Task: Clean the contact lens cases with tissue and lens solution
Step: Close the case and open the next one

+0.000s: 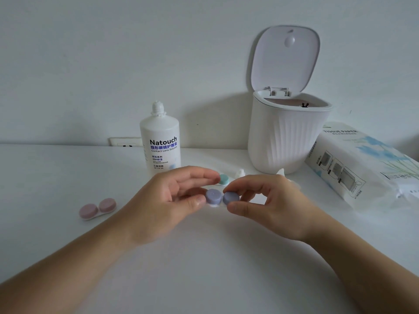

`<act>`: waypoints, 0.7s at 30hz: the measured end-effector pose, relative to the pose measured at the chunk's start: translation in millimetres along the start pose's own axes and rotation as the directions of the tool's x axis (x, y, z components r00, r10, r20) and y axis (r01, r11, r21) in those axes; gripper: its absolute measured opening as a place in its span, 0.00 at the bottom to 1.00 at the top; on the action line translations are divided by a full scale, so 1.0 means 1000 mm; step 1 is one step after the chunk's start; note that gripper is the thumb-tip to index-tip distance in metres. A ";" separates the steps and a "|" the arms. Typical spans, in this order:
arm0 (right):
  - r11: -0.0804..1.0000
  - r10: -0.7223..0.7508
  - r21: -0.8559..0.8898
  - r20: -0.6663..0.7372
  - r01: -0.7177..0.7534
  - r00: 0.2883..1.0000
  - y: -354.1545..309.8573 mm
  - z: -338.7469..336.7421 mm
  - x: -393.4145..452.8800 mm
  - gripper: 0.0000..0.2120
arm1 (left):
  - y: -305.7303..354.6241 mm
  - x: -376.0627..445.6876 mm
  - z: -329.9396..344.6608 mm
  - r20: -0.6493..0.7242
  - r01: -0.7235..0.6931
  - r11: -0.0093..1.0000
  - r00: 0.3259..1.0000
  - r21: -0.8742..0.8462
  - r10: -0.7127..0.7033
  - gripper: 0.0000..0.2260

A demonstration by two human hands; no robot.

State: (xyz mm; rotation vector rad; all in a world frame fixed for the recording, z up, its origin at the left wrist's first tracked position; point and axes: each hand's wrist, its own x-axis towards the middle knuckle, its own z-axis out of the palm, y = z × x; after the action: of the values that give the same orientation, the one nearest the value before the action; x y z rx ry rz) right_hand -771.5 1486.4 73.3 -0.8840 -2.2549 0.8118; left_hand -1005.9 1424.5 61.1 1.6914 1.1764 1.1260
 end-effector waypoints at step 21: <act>1.000 0.005 0.025 0.030 -0.006 1.000 0.001 0.000 0.001 0.07 | -0.008 0.000 0.009 -0.109 0.045 0.967 0.994 0.250 -0.018 0.28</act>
State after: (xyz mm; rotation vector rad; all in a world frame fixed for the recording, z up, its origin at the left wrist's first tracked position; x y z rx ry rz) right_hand -771.2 1487.7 72.6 -0.8728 -2.2642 0.8593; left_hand -999.9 1425.3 51.4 1.8125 1.4605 1.0943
